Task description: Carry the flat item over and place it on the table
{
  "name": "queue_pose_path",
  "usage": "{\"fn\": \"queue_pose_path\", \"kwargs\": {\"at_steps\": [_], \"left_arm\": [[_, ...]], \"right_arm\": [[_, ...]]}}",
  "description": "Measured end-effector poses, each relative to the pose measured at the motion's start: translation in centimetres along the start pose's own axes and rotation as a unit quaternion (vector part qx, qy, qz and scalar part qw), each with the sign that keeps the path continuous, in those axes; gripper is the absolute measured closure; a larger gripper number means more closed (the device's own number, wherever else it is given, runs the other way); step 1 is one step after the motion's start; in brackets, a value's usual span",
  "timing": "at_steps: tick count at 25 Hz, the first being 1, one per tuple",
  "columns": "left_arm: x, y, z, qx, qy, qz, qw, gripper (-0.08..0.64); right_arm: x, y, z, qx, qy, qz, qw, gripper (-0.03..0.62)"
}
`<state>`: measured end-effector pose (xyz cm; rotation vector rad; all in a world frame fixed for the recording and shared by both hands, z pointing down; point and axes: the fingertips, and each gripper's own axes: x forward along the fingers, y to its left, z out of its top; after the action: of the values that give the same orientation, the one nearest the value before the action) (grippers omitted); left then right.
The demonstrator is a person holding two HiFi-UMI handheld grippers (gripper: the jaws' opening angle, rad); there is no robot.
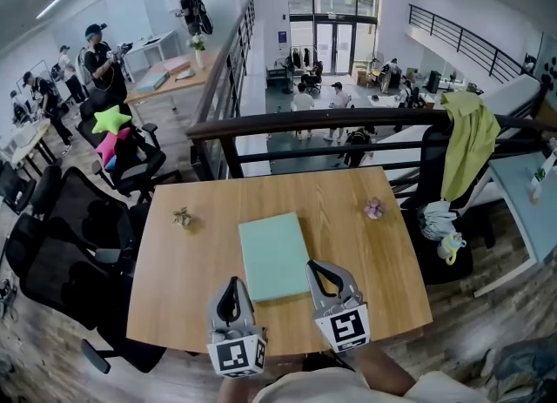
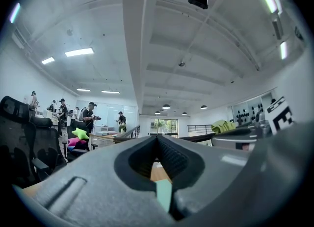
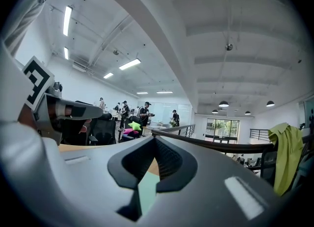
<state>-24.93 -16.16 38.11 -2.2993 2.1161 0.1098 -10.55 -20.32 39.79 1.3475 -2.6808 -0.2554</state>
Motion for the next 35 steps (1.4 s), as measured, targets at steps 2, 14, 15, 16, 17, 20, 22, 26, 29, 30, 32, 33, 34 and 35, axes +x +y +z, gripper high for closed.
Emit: {"fn": "queue_pose_path", "kwargs": {"at_steps": [2, 14, 15, 16, 17, 20, 22, 26, 29, 30, 32, 33, 34, 35], "left_arm": [[0.0, -0.2, 0.1, 0.002, 0.000, -0.002, 1.0000, 0.558], [-0.2, -0.4, -0.7, -0.002, 0.007, -0.002, 1.0000, 0.558], [-0.2, -0.5, -0.7, -0.002, 0.008, -0.003, 1.0000, 0.558], [-0.2, -0.6, -0.8, -0.003, 0.009, -0.004, 0.9999, 0.558], [-0.2, -0.7, -0.9, -0.004, 0.010, -0.005, 0.9999, 0.558], [-0.3, -1.1, -0.9, -0.006, 0.010, -0.008, 0.9999, 0.558], [-0.3, -1.3, -0.7, -0.006, 0.008, -0.010, 0.9999, 0.558], [-0.5, -1.5, -0.7, -0.007, 0.011, -0.009, 0.9999, 0.558], [-0.7, -1.4, -0.8, -0.004, 0.014, -0.008, 0.9999, 0.558], [-0.7, -1.5, -0.7, -0.002, 0.014, -0.008, 0.9999, 0.558], [-0.8, -1.7, -0.7, -0.001, 0.012, -0.009, 0.9999, 0.558], [-0.8, -1.8, -0.7, -0.001, 0.012, -0.009, 0.9999, 0.558], [-0.8, -1.9, -0.7, -0.003, 0.011, -0.010, 0.9999, 0.558], [-0.8, -1.9, -0.8, -0.005, 0.011, -0.009, 0.9999, 0.558]], "right_arm": [[0.0, 0.0, 0.2, 0.006, -0.003, 0.001, 1.000, 0.581], [-0.2, 0.1, -0.7, 0.013, 0.001, 0.003, 1.000, 0.581], [-0.2, 0.0, -0.7, 0.011, 0.001, 0.003, 1.000, 0.581], [-0.2, 0.0, -0.6, 0.008, 0.002, 0.004, 1.000, 0.581], [-0.2, 0.0, -0.5, 0.005, 0.002, 0.004, 1.000, 0.581], [-0.3, 0.1, -0.6, 0.004, 0.002, 0.006, 1.000, 0.581], [-0.4, 0.1, -0.5, 0.006, 0.002, 0.007, 1.000, 0.581], [-0.6, 0.1, -0.6, 0.006, 0.004, 0.009, 1.000, 0.581], [-0.7, 0.2, -0.6, 0.006, 0.005, 0.009, 1.000, 0.581], [-0.7, 0.2, -0.6, 0.007, 0.005, 0.009, 1.000, 0.581], [-0.8, 0.2, -0.7, 0.010, 0.003, 0.009, 1.000, 0.581], [-0.8, 0.2, -0.8, 0.011, 0.002, 0.009, 1.000, 0.581], [-0.8, 0.2, -0.8, 0.008, 0.003, 0.011, 1.000, 0.581], [-0.9, 0.2, -0.7, 0.004, 0.003, 0.013, 1.000, 0.581]]}}
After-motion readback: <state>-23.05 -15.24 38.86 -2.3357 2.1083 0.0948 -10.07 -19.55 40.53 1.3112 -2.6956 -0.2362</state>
